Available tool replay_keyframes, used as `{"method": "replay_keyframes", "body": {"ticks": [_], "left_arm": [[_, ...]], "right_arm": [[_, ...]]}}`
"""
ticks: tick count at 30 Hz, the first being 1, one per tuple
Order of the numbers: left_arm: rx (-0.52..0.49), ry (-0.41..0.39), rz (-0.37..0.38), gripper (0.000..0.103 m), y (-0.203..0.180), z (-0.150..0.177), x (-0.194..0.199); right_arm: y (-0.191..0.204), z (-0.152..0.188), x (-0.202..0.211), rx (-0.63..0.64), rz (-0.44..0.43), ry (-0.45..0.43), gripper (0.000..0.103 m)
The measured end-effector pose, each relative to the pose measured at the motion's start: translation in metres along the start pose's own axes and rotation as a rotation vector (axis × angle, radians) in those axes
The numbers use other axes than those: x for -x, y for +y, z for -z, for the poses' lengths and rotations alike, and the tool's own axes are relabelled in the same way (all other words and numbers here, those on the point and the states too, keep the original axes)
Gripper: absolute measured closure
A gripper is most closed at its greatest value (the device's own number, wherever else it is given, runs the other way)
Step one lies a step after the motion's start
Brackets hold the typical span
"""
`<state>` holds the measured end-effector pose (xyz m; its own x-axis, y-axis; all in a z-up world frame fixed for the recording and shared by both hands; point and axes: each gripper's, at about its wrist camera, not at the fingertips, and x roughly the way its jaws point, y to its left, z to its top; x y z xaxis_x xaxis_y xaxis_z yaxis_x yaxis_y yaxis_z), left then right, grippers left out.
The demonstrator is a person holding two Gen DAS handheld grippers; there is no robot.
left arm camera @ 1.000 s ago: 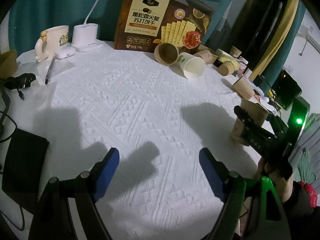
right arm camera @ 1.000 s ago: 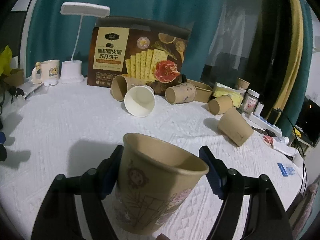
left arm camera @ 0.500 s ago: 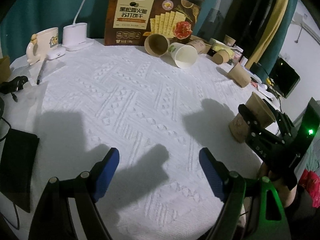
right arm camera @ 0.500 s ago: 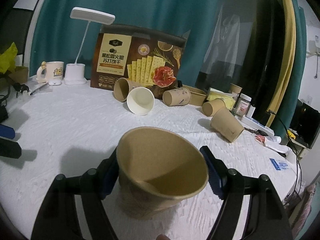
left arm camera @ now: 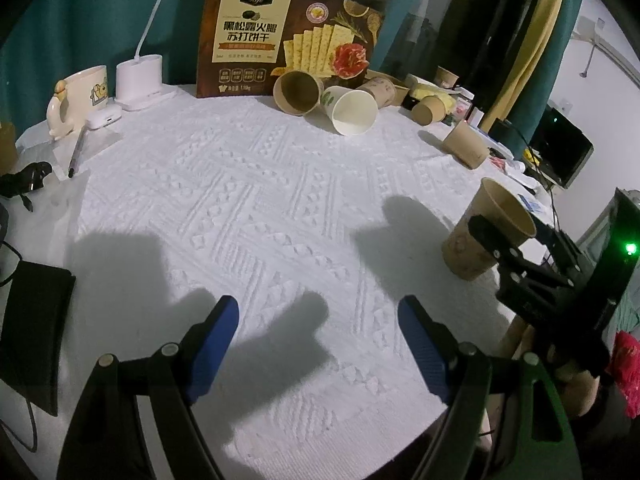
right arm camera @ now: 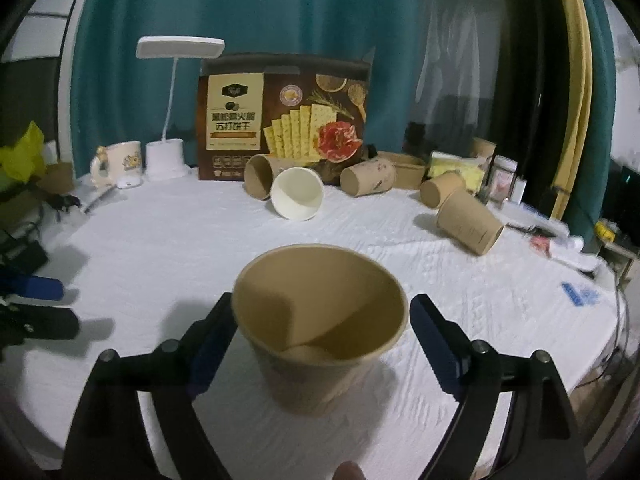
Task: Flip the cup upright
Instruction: 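Lower the cup upright onto the cloth with the right gripper and open it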
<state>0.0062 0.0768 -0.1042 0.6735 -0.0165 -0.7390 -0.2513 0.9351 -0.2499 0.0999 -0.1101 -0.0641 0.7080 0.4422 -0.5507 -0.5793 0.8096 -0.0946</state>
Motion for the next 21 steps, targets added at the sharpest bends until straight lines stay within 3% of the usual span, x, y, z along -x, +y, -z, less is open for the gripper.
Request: {"method": "replay_keyframes", "body": {"ticks": [4,12,21], "left_arm": [[-0.004,-0.011,0.003,0.021,-0.002,0.000,0.005],[-0.037,-0.030,0.066,0.021,-0.027,0.009,0.019],[-0.143,-0.239,0.076,0.021,-0.060,0.015,0.066]], "right_arm": [[0.000,0.001,0.010,-0.015,-0.066,0.061,0.013],[-0.016,0.008,0.058,-0.090,-0.087,0.113,0.013],[-0.050,0.018,0.127,-0.191,-0.029,0.051,0.012]]}}
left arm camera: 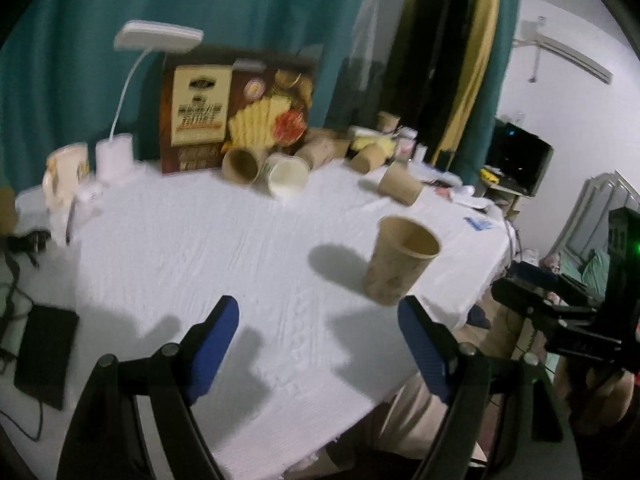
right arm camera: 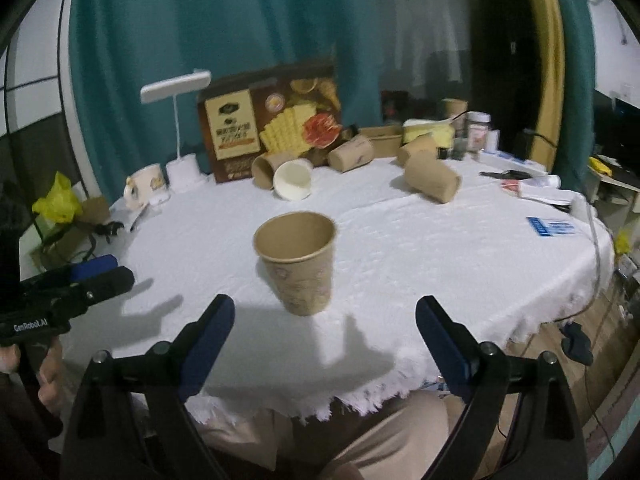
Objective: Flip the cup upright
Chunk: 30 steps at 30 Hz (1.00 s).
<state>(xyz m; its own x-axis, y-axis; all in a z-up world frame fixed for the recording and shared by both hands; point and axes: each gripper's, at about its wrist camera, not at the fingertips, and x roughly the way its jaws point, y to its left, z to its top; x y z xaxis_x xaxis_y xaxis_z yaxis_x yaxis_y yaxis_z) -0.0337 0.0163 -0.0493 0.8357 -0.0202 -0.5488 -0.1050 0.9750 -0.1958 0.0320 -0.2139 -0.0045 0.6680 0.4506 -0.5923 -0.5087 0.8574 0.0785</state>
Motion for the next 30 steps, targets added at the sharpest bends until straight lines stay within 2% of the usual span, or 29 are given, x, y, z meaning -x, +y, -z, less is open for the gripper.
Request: {"method": "replay_keyframes", "body": {"ticks": [9,12,24,30], "left_arm": [[-0.116,-0.121,0.020,0.021,-0.037,-0.021,0.032],[-0.123,-0.153,0.027,0.011,-0.044,-0.032,0.042],[-0.190,-0.308,0.056,0.010,-0.068,-0.072,0.082],[-0.201,-0.377,0.091,0.004,-0.069,-0.085,0.100]], "right_arm": [[-0.029,-0.008,0.056,-0.040,0.083,-0.099,0.013],[-0.033,-0.016,0.073,-0.044,0.099,-0.138,0.013],[-0.035,-0.052,0.132,-0.048,0.122,-0.280,0.013],[-0.024,-0.070,0.149,-0.033,0.131,-0.334,0.012]]}}
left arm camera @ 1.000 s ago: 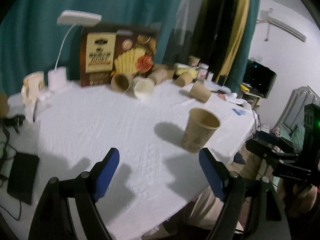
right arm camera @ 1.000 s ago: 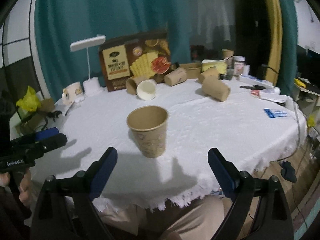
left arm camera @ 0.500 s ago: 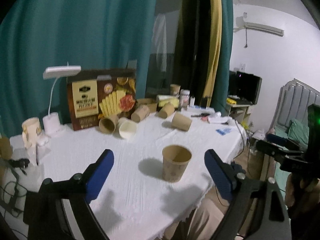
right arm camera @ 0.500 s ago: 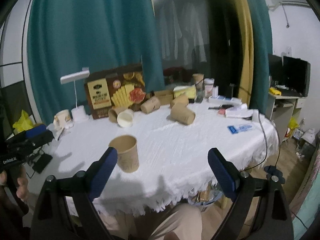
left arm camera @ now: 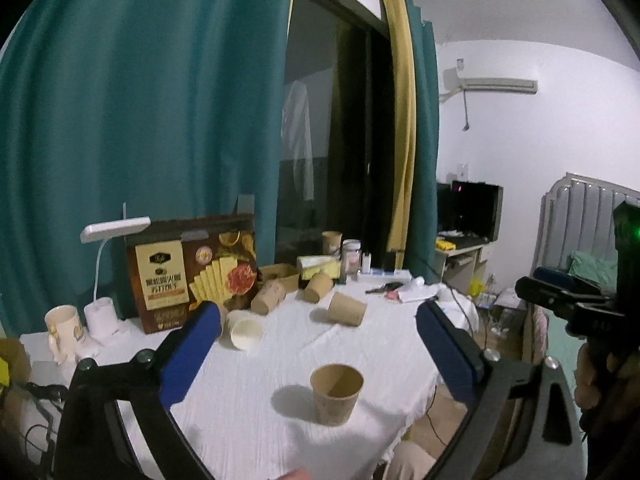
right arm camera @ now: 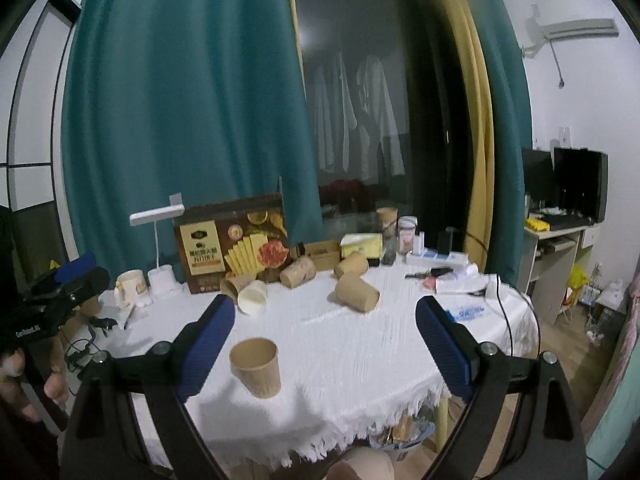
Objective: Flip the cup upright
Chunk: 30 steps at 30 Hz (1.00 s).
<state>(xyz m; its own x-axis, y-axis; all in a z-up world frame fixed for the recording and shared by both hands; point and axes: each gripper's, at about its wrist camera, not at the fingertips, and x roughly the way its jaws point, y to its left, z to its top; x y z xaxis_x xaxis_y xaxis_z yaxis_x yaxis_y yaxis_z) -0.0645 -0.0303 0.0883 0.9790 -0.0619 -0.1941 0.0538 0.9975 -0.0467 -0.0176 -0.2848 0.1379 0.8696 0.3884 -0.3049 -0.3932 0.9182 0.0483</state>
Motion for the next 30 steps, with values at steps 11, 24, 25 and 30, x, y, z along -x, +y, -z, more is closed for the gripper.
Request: {"method": "replay_keyframes", "body": {"ticks": [11,24,25,30], "left_arm": [[0.000,0.018,-0.039,0.002,0.015,0.001,-0.003],[0.035,0.027,-0.045,0.002,0.025,0.008,-0.011],[0.035,0.029,-0.047,0.002,0.025,0.008,-0.011],[0.032,0.049,-0.053,0.002,0.025,0.011,-0.015]], "right_arm": [[0.025,-0.008,-0.015,0.022,-0.031,0.009,0.012],[0.028,-0.004,-0.027,0.028,-0.026,0.024,0.012],[0.028,-0.003,-0.028,0.028,-0.029,0.026,0.012],[0.026,-0.002,-0.035,0.025,-0.044,0.037,0.012]]}}
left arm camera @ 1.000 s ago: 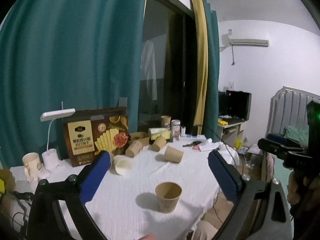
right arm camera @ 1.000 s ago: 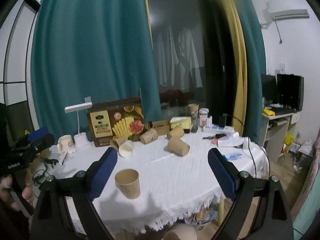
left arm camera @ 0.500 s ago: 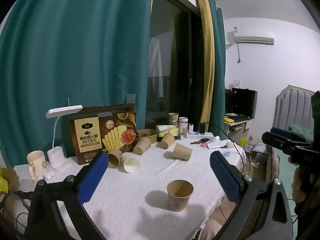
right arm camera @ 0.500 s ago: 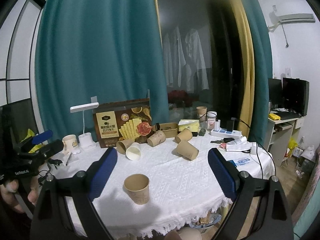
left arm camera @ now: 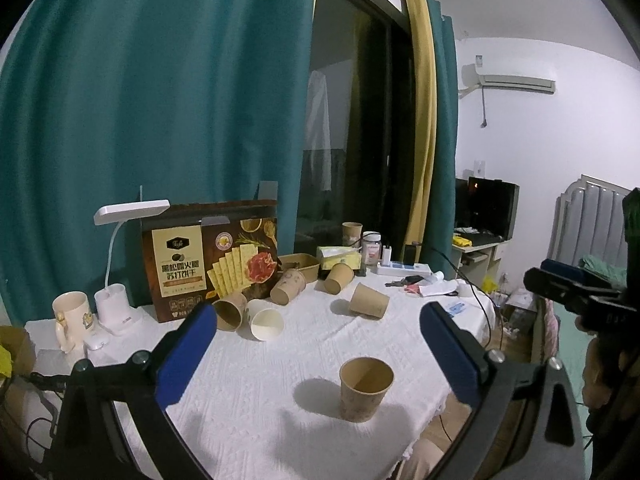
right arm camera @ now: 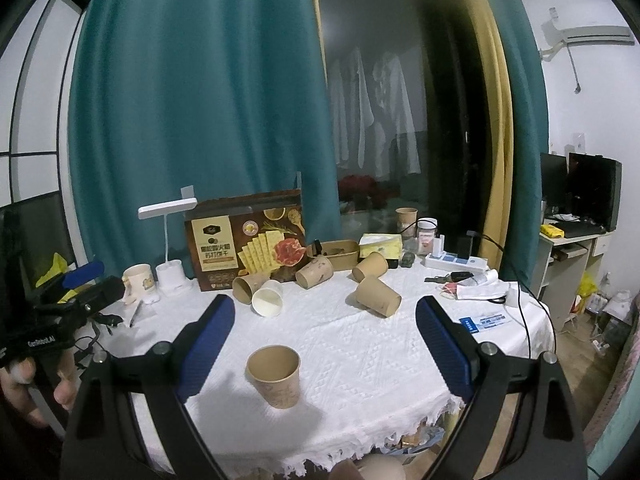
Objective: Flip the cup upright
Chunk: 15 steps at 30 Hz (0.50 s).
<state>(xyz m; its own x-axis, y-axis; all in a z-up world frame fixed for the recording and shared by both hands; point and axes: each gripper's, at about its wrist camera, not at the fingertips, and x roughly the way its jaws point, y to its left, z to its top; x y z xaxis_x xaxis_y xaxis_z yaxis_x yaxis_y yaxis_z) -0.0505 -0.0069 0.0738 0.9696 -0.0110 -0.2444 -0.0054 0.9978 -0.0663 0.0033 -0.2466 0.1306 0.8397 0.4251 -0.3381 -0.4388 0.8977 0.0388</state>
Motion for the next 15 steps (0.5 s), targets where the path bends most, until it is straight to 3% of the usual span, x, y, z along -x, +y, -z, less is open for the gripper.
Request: {"method": "replay_keyframes", "body": {"ticks": [15], "left_arm": [[0.009,0.021,0.001,0.002,0.0008,0.0032,-0.0084]], "right_arm": [[0.0020,0.0036,-0.0071,0.001,-0.002,0.009,0.012]]}}
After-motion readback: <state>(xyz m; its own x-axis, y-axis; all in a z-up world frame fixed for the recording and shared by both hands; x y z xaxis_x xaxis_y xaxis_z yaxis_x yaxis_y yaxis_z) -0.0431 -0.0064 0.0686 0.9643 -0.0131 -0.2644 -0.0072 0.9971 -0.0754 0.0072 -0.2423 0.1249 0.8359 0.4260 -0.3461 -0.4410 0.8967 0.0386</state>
